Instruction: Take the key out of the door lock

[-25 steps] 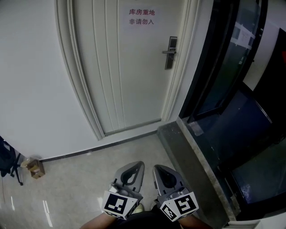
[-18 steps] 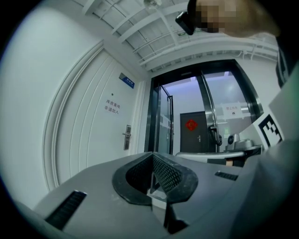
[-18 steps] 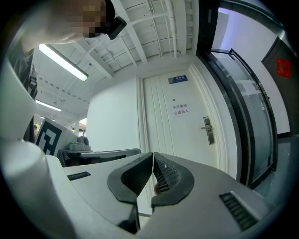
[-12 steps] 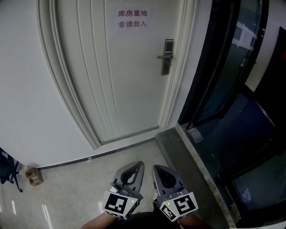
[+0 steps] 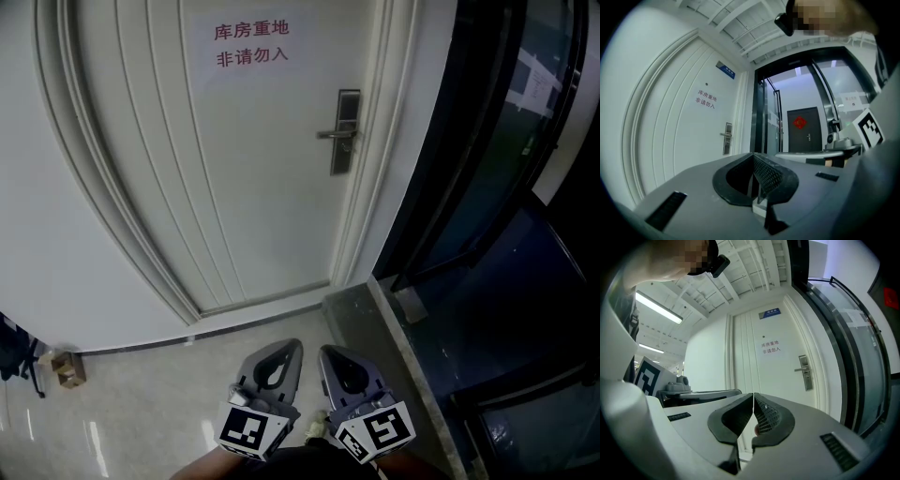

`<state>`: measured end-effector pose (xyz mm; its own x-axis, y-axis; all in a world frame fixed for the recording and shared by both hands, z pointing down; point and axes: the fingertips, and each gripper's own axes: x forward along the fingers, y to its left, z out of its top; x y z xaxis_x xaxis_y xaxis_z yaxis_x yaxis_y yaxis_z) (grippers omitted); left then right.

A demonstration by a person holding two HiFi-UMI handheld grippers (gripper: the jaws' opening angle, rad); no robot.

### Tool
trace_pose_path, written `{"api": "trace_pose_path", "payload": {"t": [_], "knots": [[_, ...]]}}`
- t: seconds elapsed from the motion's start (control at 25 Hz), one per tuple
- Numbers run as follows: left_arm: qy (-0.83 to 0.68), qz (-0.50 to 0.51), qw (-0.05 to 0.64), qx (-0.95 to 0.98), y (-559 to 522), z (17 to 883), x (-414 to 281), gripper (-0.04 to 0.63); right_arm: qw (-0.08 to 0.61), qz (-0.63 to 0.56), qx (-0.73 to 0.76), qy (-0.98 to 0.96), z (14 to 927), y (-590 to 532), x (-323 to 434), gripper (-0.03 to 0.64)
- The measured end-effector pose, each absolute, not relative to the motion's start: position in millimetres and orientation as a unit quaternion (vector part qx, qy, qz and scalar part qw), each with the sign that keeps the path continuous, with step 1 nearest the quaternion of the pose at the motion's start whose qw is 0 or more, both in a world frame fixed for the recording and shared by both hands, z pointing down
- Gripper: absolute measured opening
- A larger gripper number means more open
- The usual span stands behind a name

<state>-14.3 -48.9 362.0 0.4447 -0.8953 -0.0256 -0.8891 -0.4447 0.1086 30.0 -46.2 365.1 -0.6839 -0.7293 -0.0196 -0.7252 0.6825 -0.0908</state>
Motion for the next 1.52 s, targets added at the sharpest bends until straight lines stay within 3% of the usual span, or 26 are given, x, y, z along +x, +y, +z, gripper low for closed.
{"api": "trace_pose_path", "payload": {"t": [0.6,1.52], "knots": [[-0.532,-0.040,0.036,0.845,-172.4,355.5,49.9,0.005,0.027,-0.028,-0.388,0.921,357.6,-169.0,94.7,0.015],[-0.483,-0.056,0.005,0.874,-473.4,348.4,54.0,0.005,0.048,0.034,-0.476,0.878,330.7,-428.4,98.6,0.015]]}}
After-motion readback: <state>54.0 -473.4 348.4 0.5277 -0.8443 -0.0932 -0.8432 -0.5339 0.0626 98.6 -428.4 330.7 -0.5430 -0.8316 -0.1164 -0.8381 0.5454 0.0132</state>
